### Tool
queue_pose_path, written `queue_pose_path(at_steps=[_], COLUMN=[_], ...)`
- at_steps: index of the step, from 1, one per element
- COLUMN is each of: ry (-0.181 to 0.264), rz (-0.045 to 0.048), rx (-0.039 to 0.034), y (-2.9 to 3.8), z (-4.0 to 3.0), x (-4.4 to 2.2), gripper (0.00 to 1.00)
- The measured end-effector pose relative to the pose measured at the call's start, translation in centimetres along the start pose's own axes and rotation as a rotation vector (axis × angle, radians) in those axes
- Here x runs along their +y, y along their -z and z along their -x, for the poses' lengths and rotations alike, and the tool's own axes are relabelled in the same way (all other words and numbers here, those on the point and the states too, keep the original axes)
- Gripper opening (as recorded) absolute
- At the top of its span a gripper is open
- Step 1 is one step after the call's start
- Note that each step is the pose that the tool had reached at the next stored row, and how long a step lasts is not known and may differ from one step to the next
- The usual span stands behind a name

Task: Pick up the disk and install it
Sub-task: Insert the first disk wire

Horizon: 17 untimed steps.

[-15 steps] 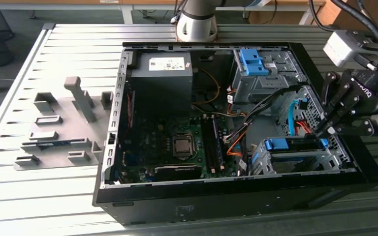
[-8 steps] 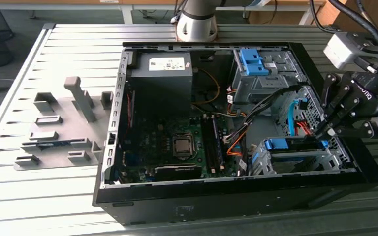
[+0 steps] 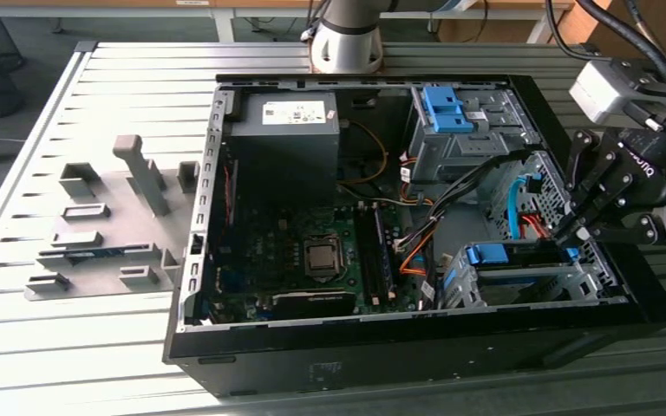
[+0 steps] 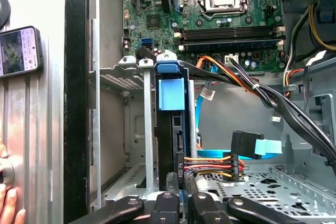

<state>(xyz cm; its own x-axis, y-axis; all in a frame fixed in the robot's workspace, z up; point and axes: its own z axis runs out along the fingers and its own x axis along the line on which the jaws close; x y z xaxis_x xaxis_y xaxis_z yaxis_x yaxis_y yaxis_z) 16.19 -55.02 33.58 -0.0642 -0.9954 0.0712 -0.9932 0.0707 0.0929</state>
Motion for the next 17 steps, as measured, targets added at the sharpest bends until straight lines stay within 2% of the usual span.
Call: queue_pose_path(at_steps=[4, 11, 17], ry=[-0.002, -0.003, -0.004], rz=[0.0016, 0.0055, 0.0056], rx=[-0.0014, -0.0117, -0.0118], y=[-0.02, -0.02, -0.04], z=[0.00, -0.01, -0.16], x=[0.00, -0.08, -0.10], gripper=[0.16, 0.16, 0.16])
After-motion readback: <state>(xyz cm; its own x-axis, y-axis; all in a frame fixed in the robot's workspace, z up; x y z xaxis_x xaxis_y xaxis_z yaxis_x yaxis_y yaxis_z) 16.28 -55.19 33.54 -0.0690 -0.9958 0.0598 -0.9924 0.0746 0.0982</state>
